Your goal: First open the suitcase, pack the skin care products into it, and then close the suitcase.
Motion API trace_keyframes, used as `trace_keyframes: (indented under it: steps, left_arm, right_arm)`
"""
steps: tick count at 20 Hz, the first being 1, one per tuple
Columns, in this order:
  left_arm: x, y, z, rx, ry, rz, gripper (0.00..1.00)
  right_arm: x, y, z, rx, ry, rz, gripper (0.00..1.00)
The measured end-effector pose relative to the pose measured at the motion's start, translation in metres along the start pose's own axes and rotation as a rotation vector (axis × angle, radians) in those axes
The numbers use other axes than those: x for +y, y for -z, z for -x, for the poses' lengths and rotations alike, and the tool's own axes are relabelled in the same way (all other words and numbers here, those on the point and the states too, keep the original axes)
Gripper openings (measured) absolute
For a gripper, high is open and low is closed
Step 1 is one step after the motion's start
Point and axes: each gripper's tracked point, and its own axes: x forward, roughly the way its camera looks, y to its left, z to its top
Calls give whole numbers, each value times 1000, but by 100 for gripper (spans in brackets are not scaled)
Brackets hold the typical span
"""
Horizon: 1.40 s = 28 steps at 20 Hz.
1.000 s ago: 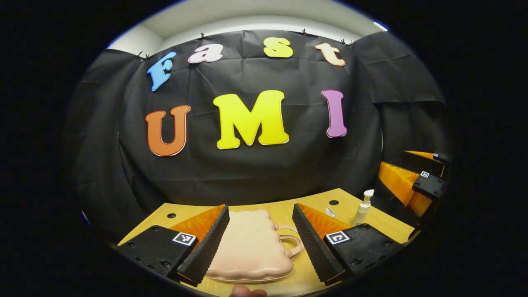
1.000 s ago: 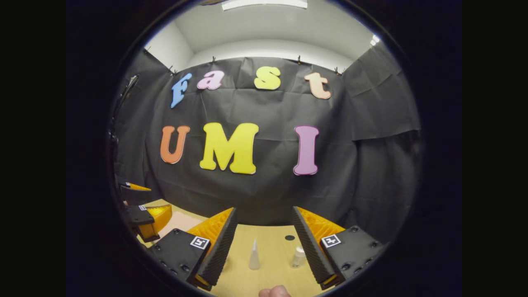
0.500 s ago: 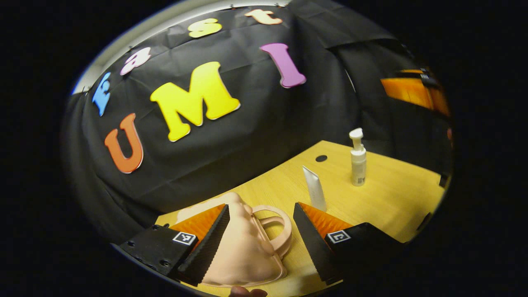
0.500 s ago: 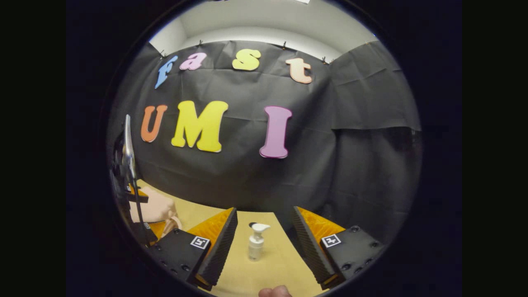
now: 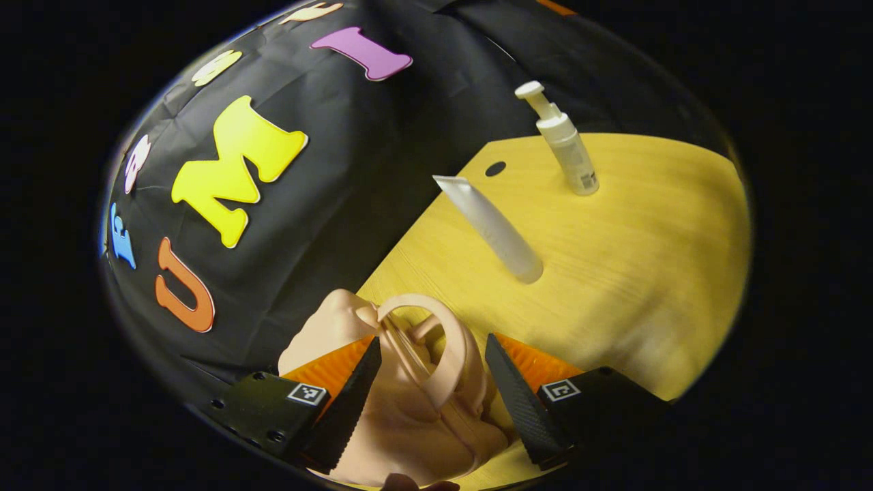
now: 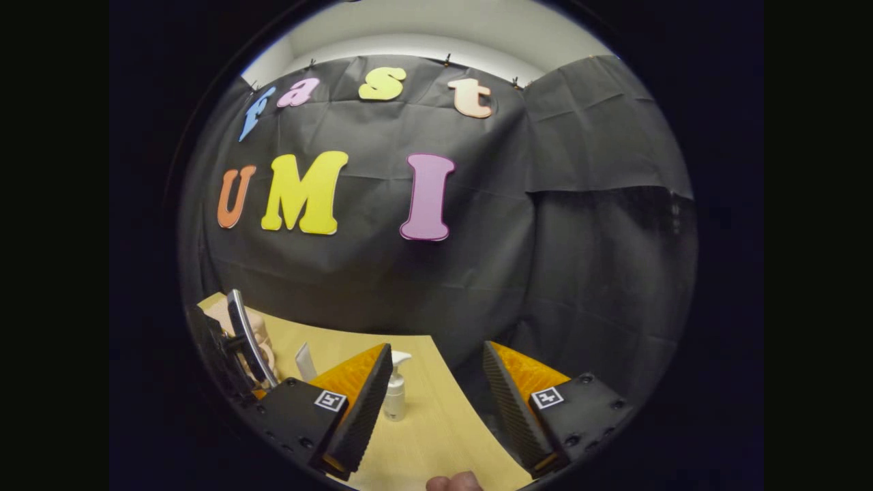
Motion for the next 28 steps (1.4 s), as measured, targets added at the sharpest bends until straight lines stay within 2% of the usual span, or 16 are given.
trace_keyframes:
  steps: [5,6,7,8,9,11,14,17,18,24,28]
  left_arm:
    - [-10,11,-18,67,27,-39,95]
    - [-14,11,-19,78,46,-39,91]
    - [-17,13,-20,91,54,-42,79]
    - [-18,12,-20,95,57,-43,77]
    - [-20,12,-20,108,62,-46,69]
    - [-19,10,-19,123,70,-58,62]
    - [-16,9,-18,131,84,-52,49]
    - [-12,5,-15,135,69,-65,45]
    - [-13,5,-16,131,75,-67,31]
    - [-16,10,-24,155,79,-62,28]
    - [-13,4,-20,129,96,-13,15]
  right_arm:
    - [4,10,-1,30,-17,-14,80]
    - [6,11,-2,32,-22,-19,80]
    - [9,12,-3,32,-28,-20,80]
    - [12,12,-3,31,-35,-19,77]
    - [16,11,-3,29,-45,-19,77]
    - [21,9,-4,21,-61,-16,80]
    - [25,10,-5,22,-71,-25,77]
    - [27,14,-4,33,-75,-36,80]
    - [27,14,-4,33,-74,-36,80]
    - [32,16,-1,38,-83,-47,80]
    - [33,9,5,17,-86,-40,77]
